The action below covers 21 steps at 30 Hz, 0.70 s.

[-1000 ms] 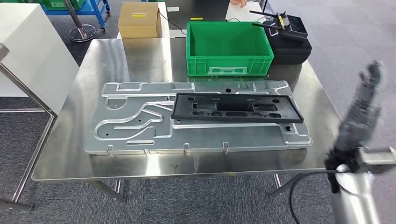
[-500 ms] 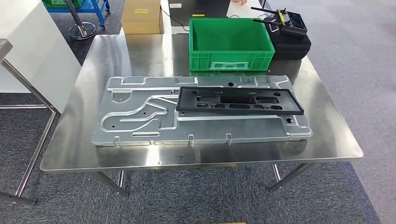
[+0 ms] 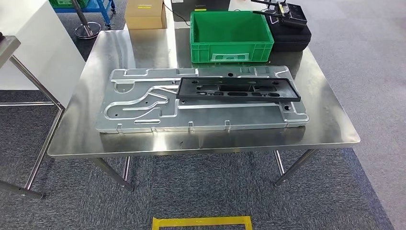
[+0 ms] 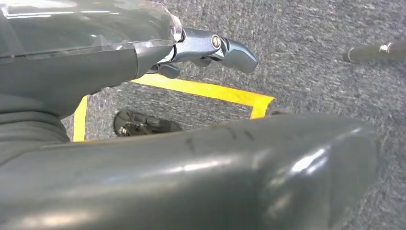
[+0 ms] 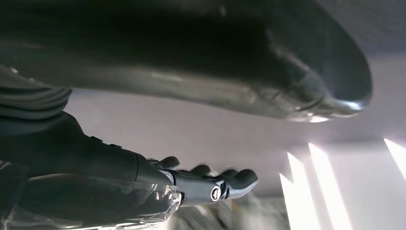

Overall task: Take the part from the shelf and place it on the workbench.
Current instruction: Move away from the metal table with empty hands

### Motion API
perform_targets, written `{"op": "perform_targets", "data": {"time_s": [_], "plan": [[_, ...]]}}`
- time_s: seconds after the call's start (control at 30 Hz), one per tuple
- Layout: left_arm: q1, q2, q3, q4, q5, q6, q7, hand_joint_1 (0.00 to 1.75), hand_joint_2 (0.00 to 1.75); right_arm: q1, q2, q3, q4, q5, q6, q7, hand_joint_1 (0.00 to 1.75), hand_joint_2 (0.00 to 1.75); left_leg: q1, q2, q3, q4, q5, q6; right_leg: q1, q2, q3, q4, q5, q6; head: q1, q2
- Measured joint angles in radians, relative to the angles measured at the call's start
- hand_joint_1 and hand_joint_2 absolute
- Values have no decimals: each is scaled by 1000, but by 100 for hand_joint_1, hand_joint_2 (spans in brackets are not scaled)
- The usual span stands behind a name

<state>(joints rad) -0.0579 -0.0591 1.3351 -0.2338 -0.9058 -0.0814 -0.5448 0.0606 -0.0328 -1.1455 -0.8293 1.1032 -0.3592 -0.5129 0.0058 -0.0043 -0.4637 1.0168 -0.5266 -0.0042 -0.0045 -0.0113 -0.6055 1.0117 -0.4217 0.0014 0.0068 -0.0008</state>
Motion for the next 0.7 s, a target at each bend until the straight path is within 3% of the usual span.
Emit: {"op": "perform_targets", "data": {"time_s": [0.03,0.1,0.13,0.2,0.27,0.3,0.33,0.37,0.43,0.5,0.53,0.6,0.63,0.7], "plan": [[0,0,0,0,-3,-1,-3,0,0,-10,4,-16,72,23,-3,36,0,0,-3,0,11,-26,-8,5,0,0,-3,1,7,6,-1,0],[2,-2,0,0,-10,-3,-11,0,0,-25,12,-42,193,51,20,108,0,0,-2,2,2,-38,6,18,-2,3,-8,-1,19,18,-4,0],[3,-4,0,0,-13,-4,-15,0,0,-30,17,-53,246,58,46,146,0,0,-1,5,-6,-42,18,26,-4,4,-15,5,8,24,-5,0],[4,-6,0,0,-21,-7,-23,0,0,-40,25,-72,336,68,116,223,0,0,3,10,-27,-50,43,39,-9,8,-40,70,-68,35,-4,0],[6,-5,0,0,-28,-11,-29,0,0,-51,35,-85,408,74,191,289,0,0,3,14,-53,-49,64,41,-14,9,-72,193,-161,45,-2,0],[7,-5,0,0,-32,-13,-30,0,0,-57,39,-90,435,76,225,316,0,0,2,15,-66,-47,74,39,-17,9,-78,244,-180,49,-2,0],[7,-5,0,0,-35,-15,-31,0,0,-62,44,-94,462,80,257,344,0,0,3,16,-81,-43,83,36,-20,9,-71,267,-174,52,-2,0],[6,-5,0,0,-39,-16,-31,0,0,-67,48,-97,483,83,285,370,0,0,4,16,-94,-39,90,32,-24,9,-46,254,-151,55,-2,0],[6,-5,0,0,-44,-17,-30,0,0,-75,54,-102,514,91,324,414,0,0,5,16,-120,-28,103,23,-29,9,50,135,-105,56,-2,0],[6,-6,0,0,-46,-17,-28,0,0,-85,60,-104,535,97,344,446,0,0,5,16,-134,-19,114,10,-26,13,133,5,-104,48,-3,0],[6,-6,0,0,-47,-16,-27,0,0,-89,62,-105,544,99,353,460,0,0,5,16,-137,-18,122,3,-23,15,150,-28,-111,42,-2,0],[6,-6,0,0,-47,-14,-25,0,0,-94,67,-106,560,103,365,483,0,0,6,15,-141,-22,136,-11,-19,16,142,-35,-101,23,-1,0],[6,-7,0,0,-47,-13,-23,0,0,-97,69,-107,566,105,370,490,0,0,7,14,-148,-16,129,-17,-19,14,135,-36,-93,14,0,0],[8,-8,0,0,-47,-12,-21,0,0,-102,72,-108,576,107,381,496,0,0,9,12,-173,45,60,-24,-19,10,114,-38,-73,-6,-3,0]]}}
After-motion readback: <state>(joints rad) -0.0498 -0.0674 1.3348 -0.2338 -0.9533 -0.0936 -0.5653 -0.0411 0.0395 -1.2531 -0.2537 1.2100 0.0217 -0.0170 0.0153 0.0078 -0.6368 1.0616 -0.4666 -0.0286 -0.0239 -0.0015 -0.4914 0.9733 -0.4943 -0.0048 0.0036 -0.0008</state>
